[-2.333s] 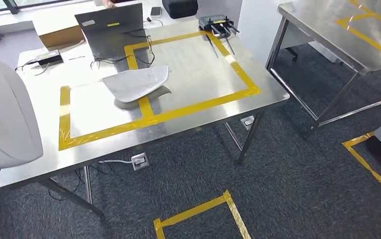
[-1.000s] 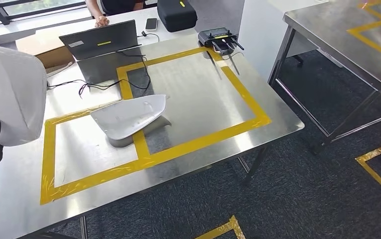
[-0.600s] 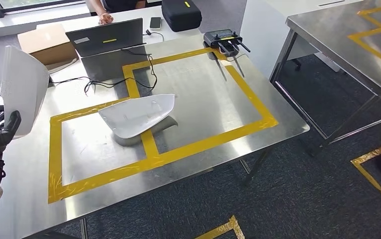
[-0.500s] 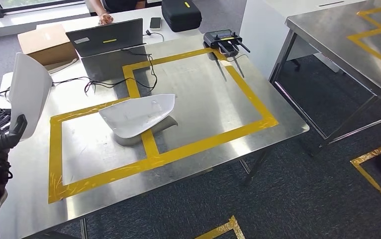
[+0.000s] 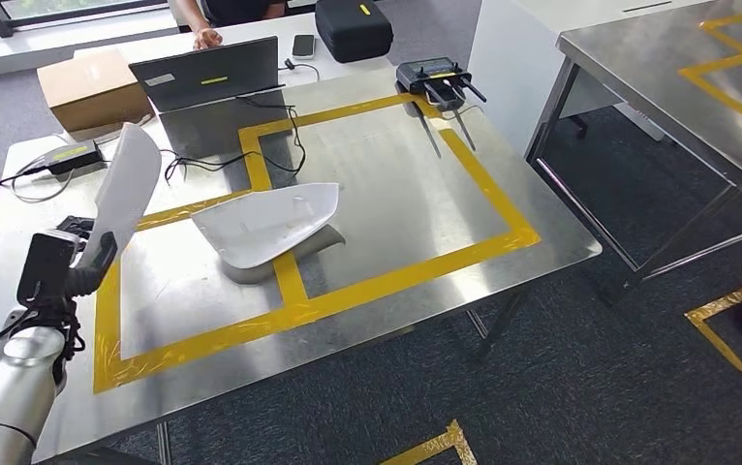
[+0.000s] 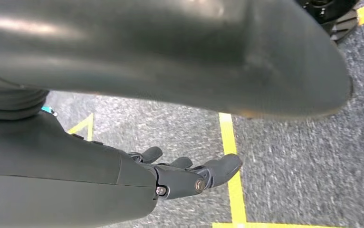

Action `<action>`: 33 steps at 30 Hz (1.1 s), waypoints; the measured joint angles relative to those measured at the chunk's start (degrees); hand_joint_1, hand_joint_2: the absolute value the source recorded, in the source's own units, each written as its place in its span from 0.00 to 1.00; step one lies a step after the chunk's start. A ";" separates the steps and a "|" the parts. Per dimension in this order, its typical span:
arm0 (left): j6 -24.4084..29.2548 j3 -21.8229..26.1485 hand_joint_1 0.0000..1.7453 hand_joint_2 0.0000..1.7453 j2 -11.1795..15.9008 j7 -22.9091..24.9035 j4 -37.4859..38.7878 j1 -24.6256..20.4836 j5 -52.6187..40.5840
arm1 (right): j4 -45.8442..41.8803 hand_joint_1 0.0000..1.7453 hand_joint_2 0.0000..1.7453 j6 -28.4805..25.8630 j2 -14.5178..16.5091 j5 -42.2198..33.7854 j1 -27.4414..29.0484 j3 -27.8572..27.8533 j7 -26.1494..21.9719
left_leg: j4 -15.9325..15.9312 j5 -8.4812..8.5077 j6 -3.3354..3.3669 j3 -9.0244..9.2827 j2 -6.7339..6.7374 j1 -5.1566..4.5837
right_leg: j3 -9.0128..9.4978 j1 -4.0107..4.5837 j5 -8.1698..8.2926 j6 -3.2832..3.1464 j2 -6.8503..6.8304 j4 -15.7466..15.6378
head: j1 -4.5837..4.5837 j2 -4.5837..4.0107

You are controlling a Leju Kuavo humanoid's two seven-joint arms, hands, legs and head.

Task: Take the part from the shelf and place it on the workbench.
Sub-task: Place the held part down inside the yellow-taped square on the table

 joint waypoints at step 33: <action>11.75 -2.13 0.00 0.00 0.49 1.53 -14.15 7.49 6.77 | 0.04 0.00 0.00 0.00 -0.31 0.20 0.08 -0.02 0.35 | 0.21 -0.23 0.55 -0.03 0.01 -0.58 | 0.05 -0.43 -0.07 0.68 0.00 0.05 | -0.01 0.00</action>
